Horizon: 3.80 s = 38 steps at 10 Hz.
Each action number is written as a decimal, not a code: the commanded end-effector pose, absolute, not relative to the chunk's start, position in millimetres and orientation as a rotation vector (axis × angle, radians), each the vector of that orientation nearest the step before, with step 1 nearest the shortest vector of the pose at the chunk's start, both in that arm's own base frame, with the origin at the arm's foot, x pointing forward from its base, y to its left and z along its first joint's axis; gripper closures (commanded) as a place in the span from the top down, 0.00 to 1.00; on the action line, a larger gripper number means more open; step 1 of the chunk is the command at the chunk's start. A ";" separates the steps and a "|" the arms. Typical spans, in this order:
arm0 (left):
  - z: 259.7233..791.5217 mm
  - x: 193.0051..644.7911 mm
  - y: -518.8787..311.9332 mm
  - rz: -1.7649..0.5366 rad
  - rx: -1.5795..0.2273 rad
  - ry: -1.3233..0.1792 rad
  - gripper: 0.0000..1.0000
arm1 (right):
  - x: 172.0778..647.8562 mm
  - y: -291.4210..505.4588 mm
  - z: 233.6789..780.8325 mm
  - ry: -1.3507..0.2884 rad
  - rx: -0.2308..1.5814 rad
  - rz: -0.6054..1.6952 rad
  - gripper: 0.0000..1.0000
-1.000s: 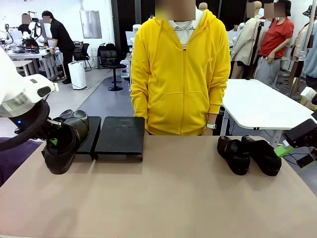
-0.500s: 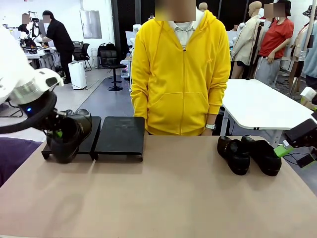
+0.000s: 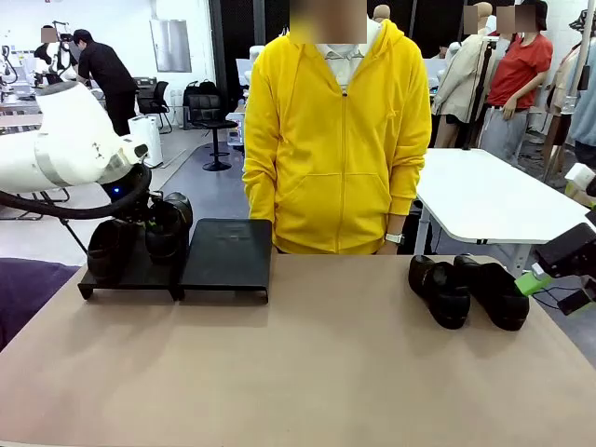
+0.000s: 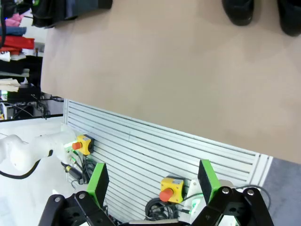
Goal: Organize the shoes by placing them on the stand.
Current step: Place the Shoe from the middle of the table onto the Shoes Stand.
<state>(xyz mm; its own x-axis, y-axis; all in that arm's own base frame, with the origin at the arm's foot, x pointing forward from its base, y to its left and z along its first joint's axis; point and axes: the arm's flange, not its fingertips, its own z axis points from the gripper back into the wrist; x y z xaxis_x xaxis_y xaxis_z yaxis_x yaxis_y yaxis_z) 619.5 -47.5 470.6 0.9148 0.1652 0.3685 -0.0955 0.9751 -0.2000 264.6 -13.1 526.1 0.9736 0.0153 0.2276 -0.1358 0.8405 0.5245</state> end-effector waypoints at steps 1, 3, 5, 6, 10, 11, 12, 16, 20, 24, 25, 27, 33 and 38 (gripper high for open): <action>478.5 621.1 -35.0 0.149 -0.232 -0.440 0.00 | 266.7 -12.7 529.8 -0.221 0.595 0.101 1.00; 472.6 620.8 -23.9 0.166 -0.221 -0.429 0.00 | 266.7 -12.7 529.8 -0.221 0.595 0.101 1.00; 460.6 623.2 -17.1 0.201 -0.190 -0.378 0.00 | 266.7 -12.7 529.8 -0.221 0.595 0.101 1.00; 459.2 622.6 -15.5 0.202 -0.179 -0.377 0.00 | 266.7 -12.7 529.8 -0.221 0.595 0.101 1.00; 456.3 622.3 -14.6 0.206 -0.144 -0.369 0.03 | 266.7 -12.7 529.8 -0.221 0.595 0.101 1.00; 455.1 622.8 -15.5 0.208 -0.139 -0.363 0.60 | 266.7 -12.7 529.8 -0.221 0.595 0.101 1.00; 454.6 622.5 -15.6 0.207 -0.127 -0.366 1.00 | 266.7 -12.7 529.8 -0.221 0.595 0.101 1.00; 455.7 618.8 -16.0 0.193 -0.100 -0.379 1.00 | 266.7 -12.7 529.8 -0.221 0.595 0.101 1.00; 503.3 580.2 -22.5 0.067 -0.172 -0.319 1.00 | 266.7 -12.7 529.8 -0.221 0.595 0.101 1.00; 553.1 521.2 1.6 -0.154 -0.365 -0.035 1.00 | 266.7 -12.7 529.8 -0.221 0.595 0.101 1.00; 557.3 503.5 19.8 -0.263 -0.452 0.151 1.00 | 266.7 -12.7 529.8 -0.221 0.595 0.101 1.00; 555.2 439.7 54.3 -0.177 -0.639 0.241 1.00 | 266.7 -12.7 529.8 -0.221 0.595 0.101 1.00; 486.4 336.8 75.2 -0.142 -0.655 0.023 1.00 | 266.7 -12.7 529.8 -0.221 0.595 0.101 1.00; 486.4 336.8 75.2 -0.142 -0.655 0.023 1.00 | 266.7 -12.7 529.8 -0.221 0.595 0.101 1.00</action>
